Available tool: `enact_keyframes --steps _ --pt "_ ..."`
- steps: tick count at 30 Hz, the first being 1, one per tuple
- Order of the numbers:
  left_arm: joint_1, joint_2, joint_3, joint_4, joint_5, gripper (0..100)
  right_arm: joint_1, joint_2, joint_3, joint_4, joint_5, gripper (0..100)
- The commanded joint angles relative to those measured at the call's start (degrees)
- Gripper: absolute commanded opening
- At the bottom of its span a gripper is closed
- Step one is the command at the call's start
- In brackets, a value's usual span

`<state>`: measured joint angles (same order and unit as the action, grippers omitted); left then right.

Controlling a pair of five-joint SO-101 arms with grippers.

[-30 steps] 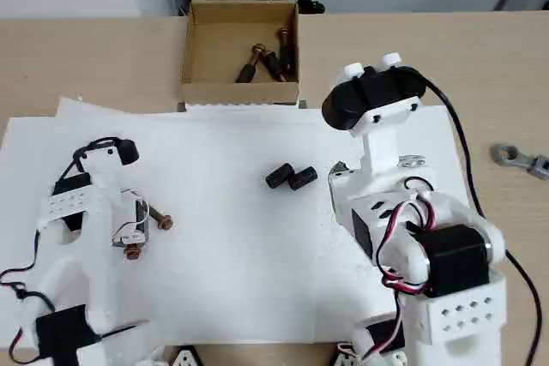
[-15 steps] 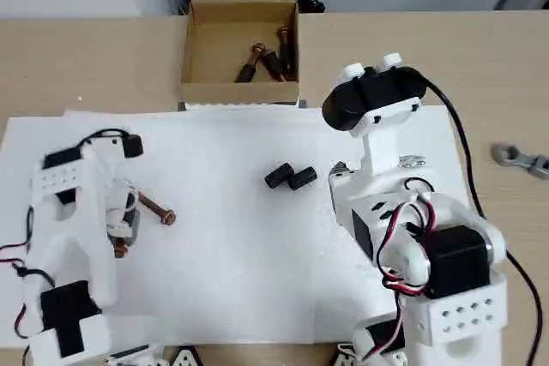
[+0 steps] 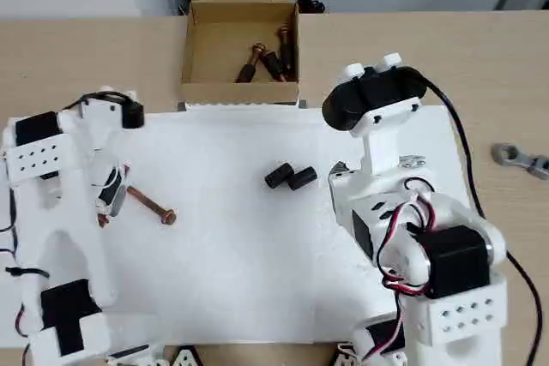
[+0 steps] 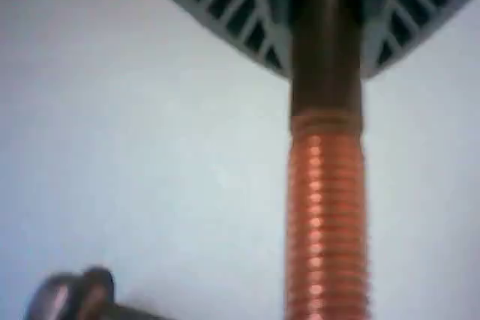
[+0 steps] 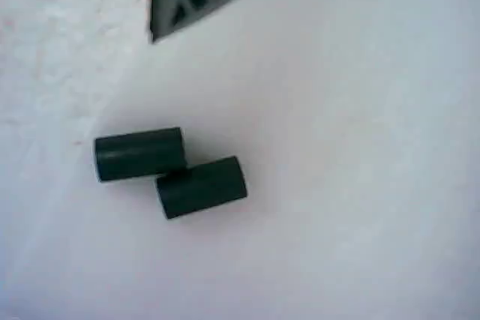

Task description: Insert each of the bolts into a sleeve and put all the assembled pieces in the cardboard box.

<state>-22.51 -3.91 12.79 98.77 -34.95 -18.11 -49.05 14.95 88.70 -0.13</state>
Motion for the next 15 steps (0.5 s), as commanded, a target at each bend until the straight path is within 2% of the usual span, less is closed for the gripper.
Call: enact_keyframes --steps 1,3,5,9,15 --pt "-0.3 -0.9 -2.3 1.7 -14.6 1 0.5 -0.4 -0.2 -1.5 -0.4 16.6" --pt "-0.2 -1.0 -2.6 1.7 -22.2 1 0.5 -0.4 -0.2 -1.5 -0.4 16.6" --pt "-0.4 -1.0 -4.4 1.6 -26.5 1 0.5 -0.4 -0.2 -1.5 -0.4 16.6" --pt "-0.4 -0.9 -9.2 -0.5 -31.2 0 0.5 -0.4 -0.2 -1.5 -0.4 16.6" --pt "-0.4 -0.3 -9.5 -10.7 -37.5 0 0.5 -0.3 -0.2 -1.5 -0.4 16.6"
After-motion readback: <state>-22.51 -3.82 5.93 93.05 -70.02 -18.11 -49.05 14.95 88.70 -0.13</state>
